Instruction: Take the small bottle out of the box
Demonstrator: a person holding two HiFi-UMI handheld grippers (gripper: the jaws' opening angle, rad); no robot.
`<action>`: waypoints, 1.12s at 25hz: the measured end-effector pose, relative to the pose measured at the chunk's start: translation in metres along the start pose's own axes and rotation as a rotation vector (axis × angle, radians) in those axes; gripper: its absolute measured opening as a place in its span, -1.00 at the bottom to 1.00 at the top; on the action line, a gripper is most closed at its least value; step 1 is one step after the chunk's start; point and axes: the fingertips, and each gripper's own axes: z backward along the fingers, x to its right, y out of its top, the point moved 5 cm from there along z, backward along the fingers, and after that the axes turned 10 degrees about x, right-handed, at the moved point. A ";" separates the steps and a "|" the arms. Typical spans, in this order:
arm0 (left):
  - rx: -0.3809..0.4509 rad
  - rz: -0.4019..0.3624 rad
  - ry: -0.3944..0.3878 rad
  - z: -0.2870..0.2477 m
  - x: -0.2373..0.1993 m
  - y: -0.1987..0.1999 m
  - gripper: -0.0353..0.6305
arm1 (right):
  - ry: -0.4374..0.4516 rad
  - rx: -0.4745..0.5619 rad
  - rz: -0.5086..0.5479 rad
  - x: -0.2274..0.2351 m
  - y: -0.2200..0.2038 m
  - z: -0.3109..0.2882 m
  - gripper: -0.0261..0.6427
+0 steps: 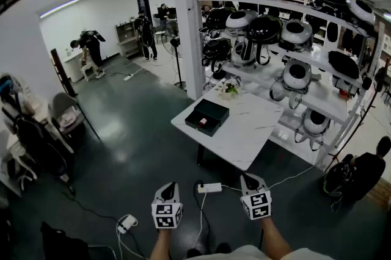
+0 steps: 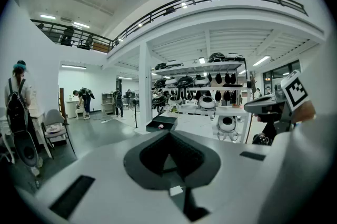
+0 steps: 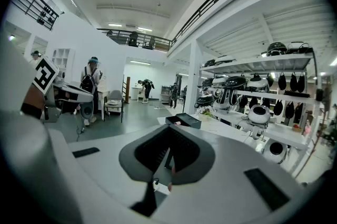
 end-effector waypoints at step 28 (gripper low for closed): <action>-0.044 -0.042 0.034 -0.045 0.077 0.006 -0.84 | 0.086 -0.009 -0.011 0.084 -0.027 -0.007 -0.86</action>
